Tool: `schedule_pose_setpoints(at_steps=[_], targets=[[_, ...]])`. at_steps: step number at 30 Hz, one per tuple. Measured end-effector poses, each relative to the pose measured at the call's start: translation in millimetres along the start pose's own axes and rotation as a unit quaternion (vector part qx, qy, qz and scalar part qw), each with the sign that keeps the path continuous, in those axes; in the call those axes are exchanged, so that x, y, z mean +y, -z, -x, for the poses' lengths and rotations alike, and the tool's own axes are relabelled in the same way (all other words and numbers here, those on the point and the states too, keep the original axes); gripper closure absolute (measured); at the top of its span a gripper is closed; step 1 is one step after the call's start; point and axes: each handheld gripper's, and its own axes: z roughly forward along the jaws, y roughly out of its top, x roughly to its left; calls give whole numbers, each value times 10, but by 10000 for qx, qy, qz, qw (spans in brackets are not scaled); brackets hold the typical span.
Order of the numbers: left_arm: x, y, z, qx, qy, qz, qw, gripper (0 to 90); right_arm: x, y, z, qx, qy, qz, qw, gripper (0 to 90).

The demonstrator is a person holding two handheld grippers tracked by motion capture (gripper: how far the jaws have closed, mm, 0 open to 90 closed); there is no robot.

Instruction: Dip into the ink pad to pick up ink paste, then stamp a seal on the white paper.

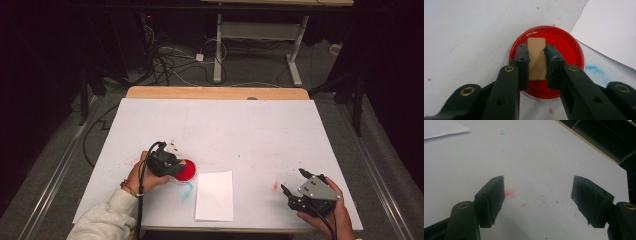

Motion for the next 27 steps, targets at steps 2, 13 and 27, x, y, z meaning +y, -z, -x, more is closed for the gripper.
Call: schedule_pose_setpoints(at_steps=[2, 13, 27], targets=[[-1, 2, 2, 9, -19, 2, 10000, 736, 7, -6, -3, 12, -7, 7, 10000, 275], [-19, 5, -12, -34, 18, 59, 10000, 736, 20, -29, 10, 54, -3, 83, 10000, 277], [-63, 2, 30, 113, 74, 242, 9996, 735, 73, 18, 67, -163, -213, 350, 9990, 292]])
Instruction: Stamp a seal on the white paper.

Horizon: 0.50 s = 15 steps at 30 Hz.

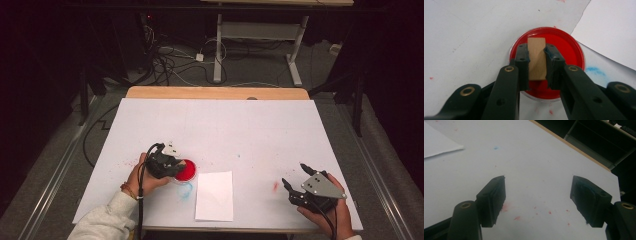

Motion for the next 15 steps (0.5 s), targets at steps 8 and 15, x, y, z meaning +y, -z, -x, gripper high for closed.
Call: schedule_pose_setpoints(at_steps=[8, 15], targets=[[65, 15, 47, 168, -225, -164, 9995, 736, -24, -7, -16, 69, 61, -71, 9999, 293], [84, 187, 69, 203, -216, 138, 9995, 736, -32, 42, 3, 0, -5, -15, 10000, 294]])
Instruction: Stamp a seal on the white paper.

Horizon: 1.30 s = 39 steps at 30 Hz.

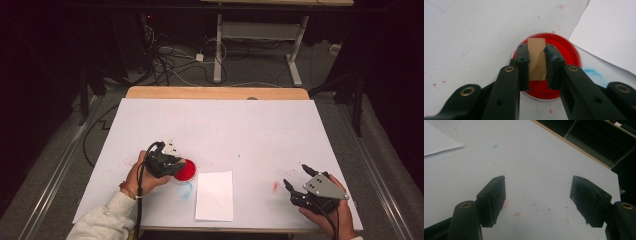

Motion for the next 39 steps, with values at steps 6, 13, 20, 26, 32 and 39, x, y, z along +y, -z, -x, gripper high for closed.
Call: schedule_pose_setpoints(at_steps=[6, 13, 20, 26, 32, 39], targets=[[28, 167, 14, 22, -9, 296, 9996, 736, -1, -7, -12, 46, 43, -7, 10000, 293], [52, 289, 59, -6, -102, 457, 9989, 735, -5, -18, -24, 94, 73, -51, 9999, 292], [93, 372, 117, -63, -188, 594, 9980, 735, -7, -23, -27, 114, 75, -74, 9999, 291], [117, 402, 178, -112, -255, 673, 9973, 735, -5, -20, -28, 121, 80, -68, 9999, 292], [158, 437, 262, -211, -356, 779, 9961, 735, -5, -22, -30, 132, 83, -71, 9999, 292], [200, 458, 356, -315, -493, 814, 9950, 735, -3, -24, -37, 148, 91, -84, 9998, 292]])
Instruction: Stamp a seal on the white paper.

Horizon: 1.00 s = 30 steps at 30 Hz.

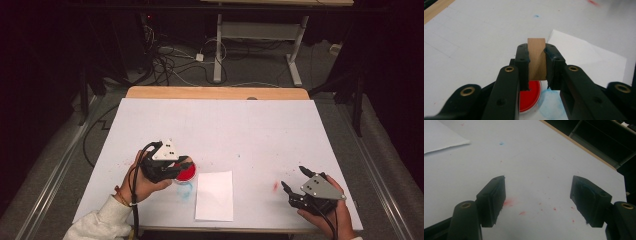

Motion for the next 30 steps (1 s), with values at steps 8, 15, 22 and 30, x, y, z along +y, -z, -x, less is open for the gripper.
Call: schedule_pose_setpoints(at_steps=[8, 15, 22, 30], targets=[[66, -57, 121, -158, -187, -13, 9997, 735, -2, -14, -9, 40, 32, -35, 10000, 292], [82, -185, 210, -312, -332, -178, 9988, 735, -3, -21, -15, 56, 50, -65, 10000, 292], [99, -336, 332, -523, -491, -331, 9969, 735, -6, -24, -19, 79, 62, -78, 9999, 292], [92, -538, 458, -685, -615, -565, 9942, 735, -6, -28, -27, 63, 124, -124, 9998, 292]])
